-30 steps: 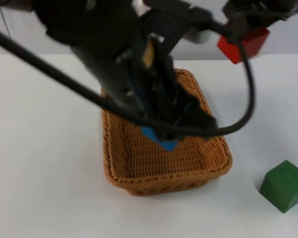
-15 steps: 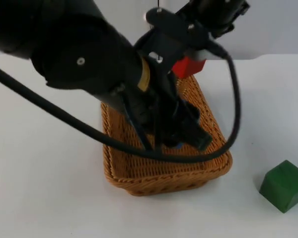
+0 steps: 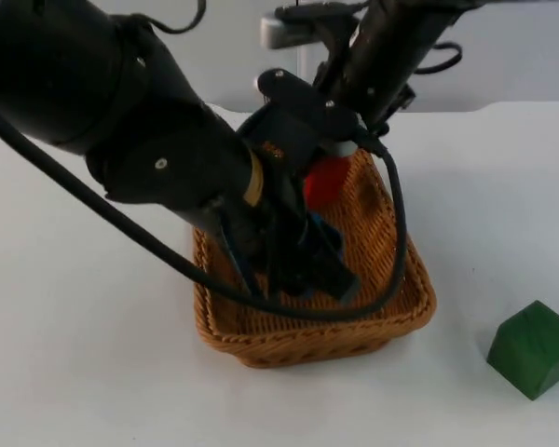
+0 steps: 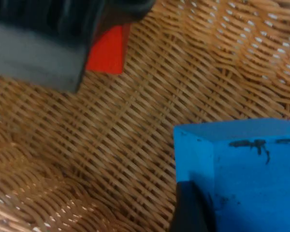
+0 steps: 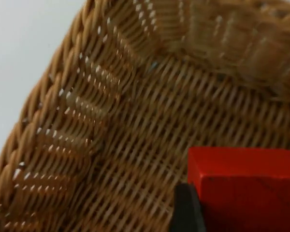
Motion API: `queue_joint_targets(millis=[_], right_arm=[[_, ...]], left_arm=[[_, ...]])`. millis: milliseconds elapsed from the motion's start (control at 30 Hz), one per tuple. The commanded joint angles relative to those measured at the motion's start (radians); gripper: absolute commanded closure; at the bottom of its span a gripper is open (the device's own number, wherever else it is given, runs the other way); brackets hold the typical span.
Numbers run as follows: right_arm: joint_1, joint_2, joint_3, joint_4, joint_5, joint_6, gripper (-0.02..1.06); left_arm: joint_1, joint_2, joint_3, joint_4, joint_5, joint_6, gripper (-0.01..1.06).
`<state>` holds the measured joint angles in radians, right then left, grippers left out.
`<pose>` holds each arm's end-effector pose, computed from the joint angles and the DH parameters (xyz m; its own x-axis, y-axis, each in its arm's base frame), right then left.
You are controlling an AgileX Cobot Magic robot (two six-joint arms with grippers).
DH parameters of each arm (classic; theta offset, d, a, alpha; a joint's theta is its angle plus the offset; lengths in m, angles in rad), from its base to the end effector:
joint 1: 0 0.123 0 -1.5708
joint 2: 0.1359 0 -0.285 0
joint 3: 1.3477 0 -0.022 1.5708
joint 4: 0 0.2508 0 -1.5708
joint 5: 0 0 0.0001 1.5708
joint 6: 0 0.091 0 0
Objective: Pick up one cube with each hand and place exactly two cubes into the same basket, leaving the remaining cube outside.
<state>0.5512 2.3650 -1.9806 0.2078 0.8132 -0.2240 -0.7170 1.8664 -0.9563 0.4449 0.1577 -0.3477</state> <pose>0.4320 0.2816 0.1607 -0.7105 -0.5297 -0.4632 -0.6347 0.7667 0.0968 0.2735 -0.2302 0.1383 -0.5594 0.6098 -0.5615 0.6811 0.7242 0.1078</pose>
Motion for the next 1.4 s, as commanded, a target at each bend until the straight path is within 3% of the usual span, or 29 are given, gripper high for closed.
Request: queue_joint_targets(millis=[0,367,700,867,967,1033,1067,1100,1167,1200,1233,1300,1367], right_arm=[[0.007,0.004,-0.012,0.008,-0.022,-0.006,1.05],[0.007,0.021,-0.012,0.001,-0.086,-0.006,1.05],[0.007,0.043,-0.012,-0.001,-0.089,-0.006,1.02],[0.007,0.053,-0.012,-0.001,-0.085,-0.006,0.91],[0.007,0.051,-0.012,0.003,-0.085,-0.006,0.74],[0.007,0.049,-0.012,0.005,-0.085,-0.006,0.59],[0.007,0.049,-0.012,0.005,-0.085,-0.006,0.59],[0.007,0.049,-0.012,0.008,-0.083,-0.006,0.51],[0.007,0.049,-0.012,0.007,-0.083,-0.006,0.36],[0.007,0.049,-0.012,0.007,-0.08,-0.004,0.34],[0.007,0.049,-0.012,0.007,-0.08,-0.004,0.34],[0.007,0.044,-0.012,0.007,-0.072,0.01,0.31],[0.007,0.027,-0.012,0.007,-0.068,0.01,0.31]], left_arm=[[0.005,0.012,0.004,0.017,-0.019,-0.004,1.05],[0.009,0.06,0.004,0.019,-0.04,-0.004,1.05],[0.009,0.06,0.004,0.017,-0.04,-0.004,1.05],[0.009,0.06,0.004,0.015,-0.031,-0.004,1.05],[0.009,0.06,0.004,0.015,-0.029,-0.004,1.04],[0.009,0.06,0.004,0.015,-0.029,-0.004,0.95],[0.009,0.06,0.004,0.015,-0.029,-0.004,0.95],[0.009,0.06,0.004,0.015,-0.029,-0.004,0.9],[0.009,0.058,0.004,0.019,-0.027,-0.004,0.67],[0.009,0.058,0.004,0.019,-0.027,-0.004,0.58],[0.009,0.058,0.004,0.019,-0.027,-0.004,0.58],[0.009,0.058,0.004,0.019,-0.027,-0.004,0.39],[0.009,0.058,0.004,0.019,-0.027,-0.004,0.26]])
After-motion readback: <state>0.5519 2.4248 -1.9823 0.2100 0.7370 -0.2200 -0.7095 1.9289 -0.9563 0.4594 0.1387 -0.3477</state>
